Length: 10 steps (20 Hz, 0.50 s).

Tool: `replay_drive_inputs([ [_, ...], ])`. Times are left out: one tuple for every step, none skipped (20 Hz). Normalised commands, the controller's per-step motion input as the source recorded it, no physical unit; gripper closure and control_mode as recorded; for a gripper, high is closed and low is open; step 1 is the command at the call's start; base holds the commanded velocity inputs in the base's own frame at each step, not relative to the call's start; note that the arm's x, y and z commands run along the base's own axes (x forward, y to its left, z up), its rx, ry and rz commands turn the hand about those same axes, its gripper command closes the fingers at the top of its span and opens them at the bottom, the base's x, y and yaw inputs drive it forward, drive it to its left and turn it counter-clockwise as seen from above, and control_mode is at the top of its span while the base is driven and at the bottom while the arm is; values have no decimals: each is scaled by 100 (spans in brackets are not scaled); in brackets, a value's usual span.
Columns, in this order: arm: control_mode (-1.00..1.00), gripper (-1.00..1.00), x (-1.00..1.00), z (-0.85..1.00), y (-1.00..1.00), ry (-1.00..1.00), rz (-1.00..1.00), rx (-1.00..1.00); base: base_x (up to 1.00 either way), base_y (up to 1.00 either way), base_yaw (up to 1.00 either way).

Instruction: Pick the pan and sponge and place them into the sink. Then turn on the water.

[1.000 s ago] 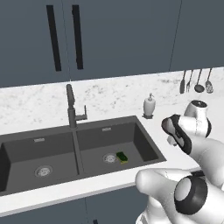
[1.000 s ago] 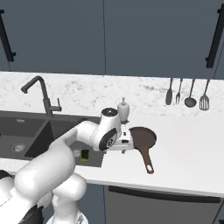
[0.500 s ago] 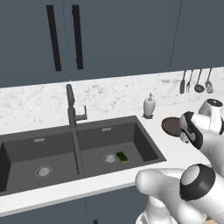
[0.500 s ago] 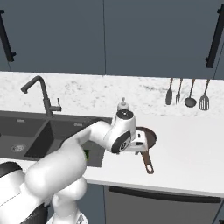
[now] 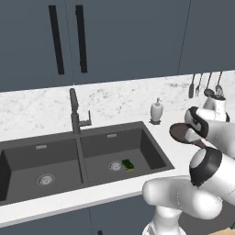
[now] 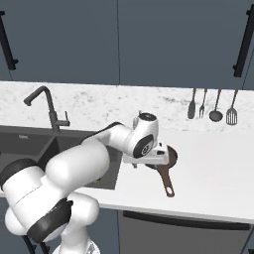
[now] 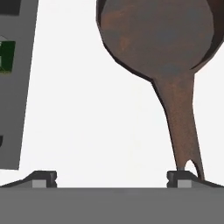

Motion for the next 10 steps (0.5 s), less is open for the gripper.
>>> replay_drive_inputs([
  [-100,-100,0,-26,-20,0,0,5,0,0,0],
  [-100,-100,0,-29,-29,0,0,6,0,0,0],
  [-100,-100,2,-29,-36,3,0,5,0,0,0],
  [-100,-100,6,-27,-41,5,0,5,0,0,0],
  [-100,-100,14,-31,-45,9,0,5,0,0,0],
  [-100,-100,18,-27,-50,12,0,5,0,0,0],
  [-100,-100,21,-28,-50,13,0,5,0,0,0],
  [-100,-100,24,-18,-53,15,0,5,0,0,0],
  [-100,-100,26,-16,-51,15,0,5,0,0,0],
  [-100,-100,29,-10,-51,13,0,5,0,0,0],
])
